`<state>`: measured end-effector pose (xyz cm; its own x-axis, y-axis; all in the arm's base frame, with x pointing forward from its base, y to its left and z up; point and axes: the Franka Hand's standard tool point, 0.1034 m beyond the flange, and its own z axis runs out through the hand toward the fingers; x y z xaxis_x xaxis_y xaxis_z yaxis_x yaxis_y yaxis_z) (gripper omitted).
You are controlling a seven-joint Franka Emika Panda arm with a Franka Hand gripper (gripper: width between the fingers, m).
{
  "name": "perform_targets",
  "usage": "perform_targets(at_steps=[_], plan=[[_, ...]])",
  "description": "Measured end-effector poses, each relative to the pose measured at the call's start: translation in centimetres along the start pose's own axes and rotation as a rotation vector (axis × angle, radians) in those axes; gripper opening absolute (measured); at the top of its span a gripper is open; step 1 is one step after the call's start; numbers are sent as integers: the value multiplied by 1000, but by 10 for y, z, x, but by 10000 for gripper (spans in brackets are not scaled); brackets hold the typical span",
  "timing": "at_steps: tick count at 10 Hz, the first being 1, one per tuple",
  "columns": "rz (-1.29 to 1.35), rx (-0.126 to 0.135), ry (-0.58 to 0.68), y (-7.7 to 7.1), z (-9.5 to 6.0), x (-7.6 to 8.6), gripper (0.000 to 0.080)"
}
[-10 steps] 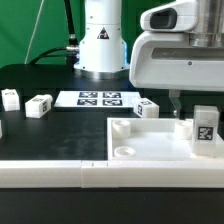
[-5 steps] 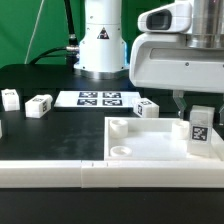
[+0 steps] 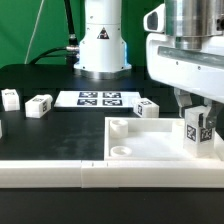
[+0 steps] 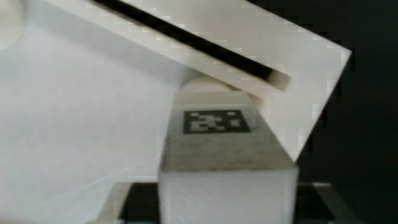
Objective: Assemble one leg
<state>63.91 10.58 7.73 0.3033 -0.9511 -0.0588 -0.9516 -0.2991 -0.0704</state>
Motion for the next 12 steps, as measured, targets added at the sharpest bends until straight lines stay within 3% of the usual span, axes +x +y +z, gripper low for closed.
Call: perform_targets(at_steps=[4, 7, 8, 9, 12], plan=[[475, -1, 3, 2, 0, -1, 291], [524, -2, -7, 2, 1, -1, 291], [479, -2, -7, 2, 1, -1, 472], [426, 0, -7, 2, 1, -3, 588], [51, -26, -10, 2, 2, -11, 646]])
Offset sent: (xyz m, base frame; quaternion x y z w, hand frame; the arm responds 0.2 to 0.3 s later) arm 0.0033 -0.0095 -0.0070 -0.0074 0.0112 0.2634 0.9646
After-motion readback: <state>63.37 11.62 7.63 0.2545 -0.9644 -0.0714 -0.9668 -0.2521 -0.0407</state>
